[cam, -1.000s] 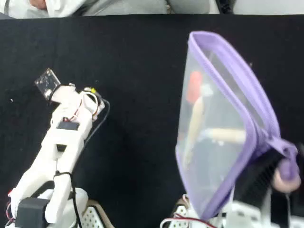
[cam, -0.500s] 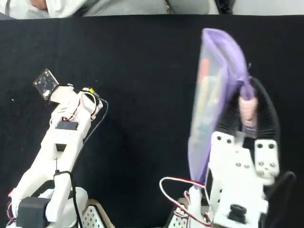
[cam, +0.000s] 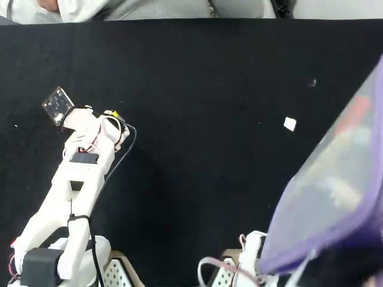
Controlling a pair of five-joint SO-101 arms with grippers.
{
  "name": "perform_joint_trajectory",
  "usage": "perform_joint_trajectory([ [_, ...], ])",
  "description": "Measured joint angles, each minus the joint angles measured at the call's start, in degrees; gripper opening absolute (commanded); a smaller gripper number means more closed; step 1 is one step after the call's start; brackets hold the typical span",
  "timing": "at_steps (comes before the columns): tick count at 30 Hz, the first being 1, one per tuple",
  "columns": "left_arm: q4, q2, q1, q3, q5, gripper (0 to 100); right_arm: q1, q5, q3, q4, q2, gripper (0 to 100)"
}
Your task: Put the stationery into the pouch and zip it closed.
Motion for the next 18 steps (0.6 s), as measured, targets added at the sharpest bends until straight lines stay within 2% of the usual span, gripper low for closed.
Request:
perform_joint_trajectory([
  [4,0.00,0.00,0.00,0.00,0.00,3,0.18,-1.14,1.32,2.73,0.00,1.1],
  [8,0.00,0.00,0.00,0.00,0.00,3,0.18,-1.14,12.75,-7.56,0.00,1.1],
  [11,0.00,0.00,0.00,0.00,0.00,3,0.35,-1.14,13.36,-12.48,0.00,1.1],
  [15,0.00,0.00,0.00,0.00,0.00,3,0.26,-2.11,3.25,-5.89,0.00,1.1],
  [18,0.00,0.00,0.00,0.00,0.00,3,0.18,-6.15,-2.99,1.85,0.00,1.1],
])
